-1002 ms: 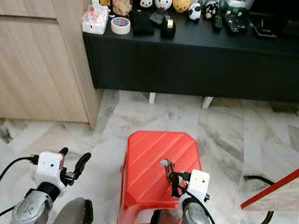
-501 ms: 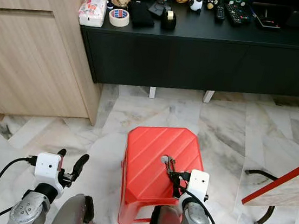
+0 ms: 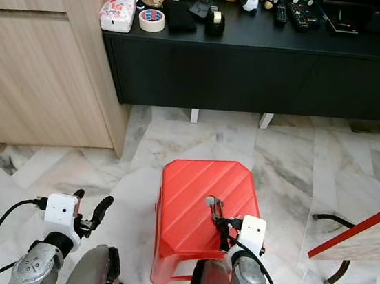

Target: Hang keys on a hook

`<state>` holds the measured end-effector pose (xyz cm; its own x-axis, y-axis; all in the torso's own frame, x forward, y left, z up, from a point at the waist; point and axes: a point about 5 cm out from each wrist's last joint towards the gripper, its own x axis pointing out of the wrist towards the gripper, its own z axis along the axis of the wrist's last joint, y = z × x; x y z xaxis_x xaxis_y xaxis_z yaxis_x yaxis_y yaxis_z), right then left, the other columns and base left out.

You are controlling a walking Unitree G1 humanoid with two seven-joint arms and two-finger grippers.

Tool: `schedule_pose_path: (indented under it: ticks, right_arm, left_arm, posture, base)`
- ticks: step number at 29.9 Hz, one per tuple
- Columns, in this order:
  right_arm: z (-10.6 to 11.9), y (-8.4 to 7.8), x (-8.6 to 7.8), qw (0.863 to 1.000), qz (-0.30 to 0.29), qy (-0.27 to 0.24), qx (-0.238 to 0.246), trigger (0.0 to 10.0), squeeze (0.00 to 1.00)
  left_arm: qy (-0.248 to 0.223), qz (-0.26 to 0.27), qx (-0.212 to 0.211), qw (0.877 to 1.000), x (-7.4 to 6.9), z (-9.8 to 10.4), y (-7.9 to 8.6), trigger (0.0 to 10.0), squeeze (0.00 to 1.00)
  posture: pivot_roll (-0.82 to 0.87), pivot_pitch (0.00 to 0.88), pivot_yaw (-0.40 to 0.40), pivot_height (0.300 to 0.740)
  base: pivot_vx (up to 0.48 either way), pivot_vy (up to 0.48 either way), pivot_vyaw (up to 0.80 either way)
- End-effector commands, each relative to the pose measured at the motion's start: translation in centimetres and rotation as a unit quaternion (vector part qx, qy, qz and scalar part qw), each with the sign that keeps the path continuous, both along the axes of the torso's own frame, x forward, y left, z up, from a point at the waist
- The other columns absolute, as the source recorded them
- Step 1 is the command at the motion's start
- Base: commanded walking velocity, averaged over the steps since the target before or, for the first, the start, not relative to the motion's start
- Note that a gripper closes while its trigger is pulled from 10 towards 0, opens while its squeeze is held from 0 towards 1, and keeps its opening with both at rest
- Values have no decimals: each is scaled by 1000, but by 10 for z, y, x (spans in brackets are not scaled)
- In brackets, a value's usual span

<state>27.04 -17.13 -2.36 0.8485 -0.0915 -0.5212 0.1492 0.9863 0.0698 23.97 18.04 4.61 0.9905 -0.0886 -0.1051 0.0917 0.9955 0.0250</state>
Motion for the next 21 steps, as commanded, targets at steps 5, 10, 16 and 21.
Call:
schedule_pose_path:
  ticks: [5,10,16,21]
  right_arm:
    - [-12,0,-12,999,-2,36,3,0,0]
    - [-14,1,-14,999,-1,44,2,0,0]
    - [-14,0,-14,999,-2,46,2,0,0]
    - [-13,0,-13,999,-3,44,2,0,0]
  left_arm:
    - [11,-4,10,1000,-4,-3,1,10000,0]
    - [11,-4,11,1000,-4,-2,2,10000,0]
    - [9,-4,11,1000,-2,0,2,10000,0]
    - [6,-10,16,1000,0,1,2,10000,0]
  posture:
    - [74,200,-21,622]
    - [76,199,-21,622]
    - [78,194,-20,622]
    - [77,189,-20,622]
  base:
    - [0,0,0]
    - [0,0,0]
    - [0,0,0]
    - [0,0,0]
